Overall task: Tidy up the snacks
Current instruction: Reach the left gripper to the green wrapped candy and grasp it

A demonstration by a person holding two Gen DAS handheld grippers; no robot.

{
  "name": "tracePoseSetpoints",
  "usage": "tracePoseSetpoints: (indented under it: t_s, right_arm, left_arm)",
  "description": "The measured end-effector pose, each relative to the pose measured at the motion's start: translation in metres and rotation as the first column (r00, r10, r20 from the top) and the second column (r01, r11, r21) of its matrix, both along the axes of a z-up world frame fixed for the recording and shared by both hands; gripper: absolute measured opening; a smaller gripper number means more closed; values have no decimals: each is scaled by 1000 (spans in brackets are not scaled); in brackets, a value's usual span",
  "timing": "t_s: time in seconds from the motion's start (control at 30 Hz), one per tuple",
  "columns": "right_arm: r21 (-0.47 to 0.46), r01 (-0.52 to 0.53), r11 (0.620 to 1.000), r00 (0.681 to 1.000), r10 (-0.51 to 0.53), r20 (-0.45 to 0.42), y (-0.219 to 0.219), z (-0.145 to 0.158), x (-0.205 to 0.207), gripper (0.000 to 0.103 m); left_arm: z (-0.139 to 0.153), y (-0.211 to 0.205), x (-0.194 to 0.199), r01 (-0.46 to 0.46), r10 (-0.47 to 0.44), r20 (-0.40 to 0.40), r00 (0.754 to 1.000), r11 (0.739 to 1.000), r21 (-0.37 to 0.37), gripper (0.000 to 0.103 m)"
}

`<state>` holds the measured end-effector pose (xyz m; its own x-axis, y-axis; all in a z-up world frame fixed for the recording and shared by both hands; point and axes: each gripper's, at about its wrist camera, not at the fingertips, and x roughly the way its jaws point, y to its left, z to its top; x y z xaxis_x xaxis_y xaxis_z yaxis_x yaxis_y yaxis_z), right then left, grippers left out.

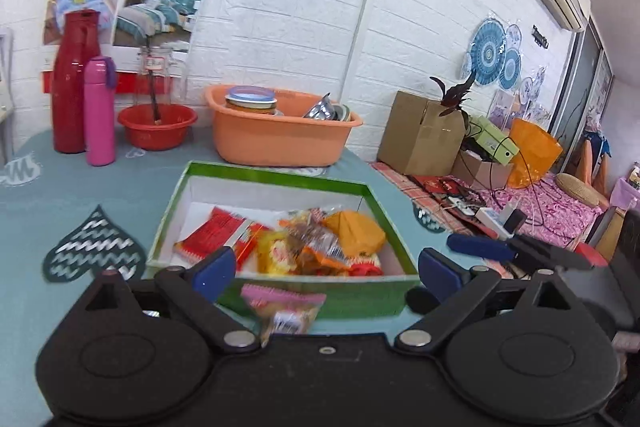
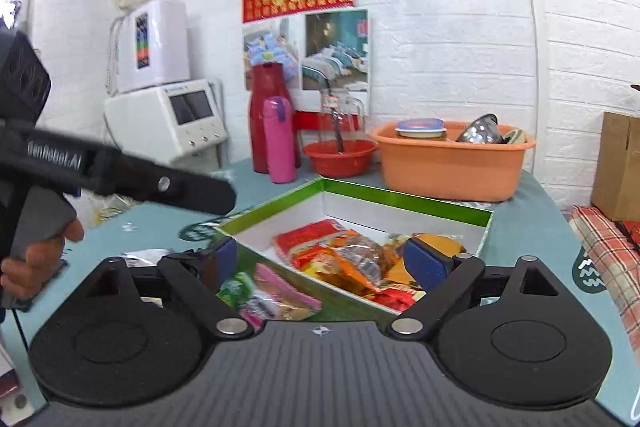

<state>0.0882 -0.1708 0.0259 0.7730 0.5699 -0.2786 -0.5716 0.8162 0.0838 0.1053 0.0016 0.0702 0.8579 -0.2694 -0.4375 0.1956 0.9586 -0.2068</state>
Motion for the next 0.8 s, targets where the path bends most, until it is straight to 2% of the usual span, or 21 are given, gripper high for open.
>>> tracePoseSetpoints:
  t_s: [0.2, 0.43, 0.63, 0.8]
  right_arm:
    - [-33, -124, 992, 992, 125, 16, 21, 0, -31, 103]
    - [-67, -262, 963, 958, 251, -135, 71, -32, -32, 103]
    - [-110, -336, 935, 931, 312, -192, 106, -54, -33, 103]
    - [-125, -340, 932, 922, 304, -240, 117, -66, -22, 103]
  left_arm:
    - [-21, 32, -50, -100, 100, -55, 993, 995, 17, 103]
    - [-55, 68, -93, -214, 204, -136, 969, 975, -62, 103]
    - [-78, 84, -112, -238, 208, -201, 957, 961, -139, 103]
    - [-85, 84, -115, -213, 176, -205, 963, 960, -180, 103]
